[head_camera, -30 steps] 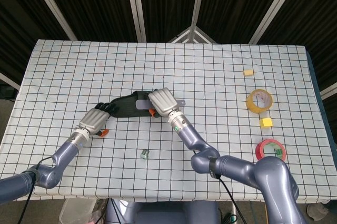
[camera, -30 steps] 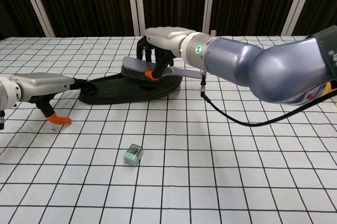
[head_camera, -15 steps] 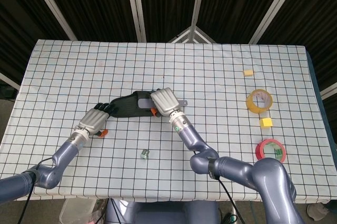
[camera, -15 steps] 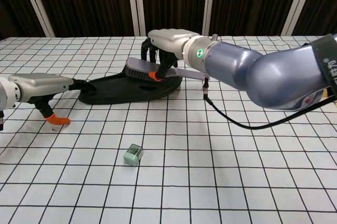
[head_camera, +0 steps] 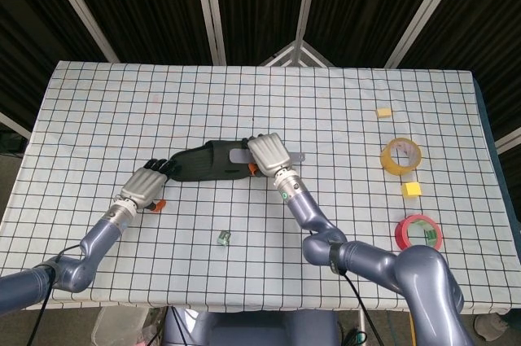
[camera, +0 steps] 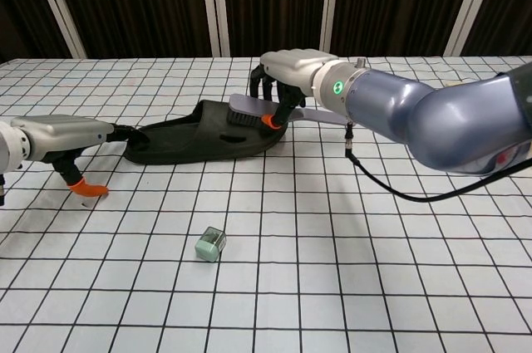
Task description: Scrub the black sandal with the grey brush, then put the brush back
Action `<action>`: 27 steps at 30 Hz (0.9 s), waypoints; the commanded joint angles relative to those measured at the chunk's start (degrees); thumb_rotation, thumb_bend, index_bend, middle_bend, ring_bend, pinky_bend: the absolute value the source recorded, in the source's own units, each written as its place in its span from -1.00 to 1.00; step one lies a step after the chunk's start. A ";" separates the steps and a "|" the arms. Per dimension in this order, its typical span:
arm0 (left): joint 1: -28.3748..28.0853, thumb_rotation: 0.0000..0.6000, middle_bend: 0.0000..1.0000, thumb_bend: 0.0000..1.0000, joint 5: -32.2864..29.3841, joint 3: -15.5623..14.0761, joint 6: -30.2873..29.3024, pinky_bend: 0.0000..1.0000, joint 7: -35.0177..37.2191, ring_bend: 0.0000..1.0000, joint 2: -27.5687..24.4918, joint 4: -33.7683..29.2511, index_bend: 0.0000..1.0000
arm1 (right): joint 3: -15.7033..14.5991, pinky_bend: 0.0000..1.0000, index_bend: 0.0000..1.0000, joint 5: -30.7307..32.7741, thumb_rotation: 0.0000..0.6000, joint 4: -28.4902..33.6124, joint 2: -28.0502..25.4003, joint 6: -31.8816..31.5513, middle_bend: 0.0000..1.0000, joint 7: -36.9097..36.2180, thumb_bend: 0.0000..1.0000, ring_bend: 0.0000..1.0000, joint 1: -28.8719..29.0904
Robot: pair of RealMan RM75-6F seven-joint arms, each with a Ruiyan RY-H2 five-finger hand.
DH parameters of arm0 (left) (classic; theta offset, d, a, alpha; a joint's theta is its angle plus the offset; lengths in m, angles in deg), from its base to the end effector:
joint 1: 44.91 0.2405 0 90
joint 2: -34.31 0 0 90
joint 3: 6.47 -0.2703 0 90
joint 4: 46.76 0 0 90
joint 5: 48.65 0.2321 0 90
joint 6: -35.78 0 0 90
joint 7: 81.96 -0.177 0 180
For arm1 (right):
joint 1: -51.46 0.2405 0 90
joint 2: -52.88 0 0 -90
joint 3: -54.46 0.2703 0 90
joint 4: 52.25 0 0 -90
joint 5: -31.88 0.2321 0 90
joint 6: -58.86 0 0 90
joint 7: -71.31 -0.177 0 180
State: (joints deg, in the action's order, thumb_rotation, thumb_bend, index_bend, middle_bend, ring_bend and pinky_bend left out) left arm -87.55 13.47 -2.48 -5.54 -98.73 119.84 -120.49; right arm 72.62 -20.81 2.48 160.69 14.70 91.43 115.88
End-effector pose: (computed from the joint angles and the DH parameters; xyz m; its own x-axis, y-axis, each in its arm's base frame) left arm -0.2449 0.3973 -0.0525 0.6028 0.4303 0.6719 0.7977 -0.3447 -0.4949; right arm -0.0398 -0.4794 -0.1213 0.4685 -0.2175 0.8563 -0.8382 -0.4156 0.3531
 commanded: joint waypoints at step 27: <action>-0.60 0.99 -0.96 -0.04 -0.78 -0.49 -0.42 -0.95 -0.53 -0.98 0.05 -0.76 -1.00 | 2.17 0.16 0.47 0.94 1.00 4.39 2.72 -3.32 0.23 5.32 -0.06 0.08 1.96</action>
State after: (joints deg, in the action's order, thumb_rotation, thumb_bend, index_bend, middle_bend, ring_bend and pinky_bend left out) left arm -88.14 12.70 -2.96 -5.95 -99.25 119.91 -121.25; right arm 74.69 -19.96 6.94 163.30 11.47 96.65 117.76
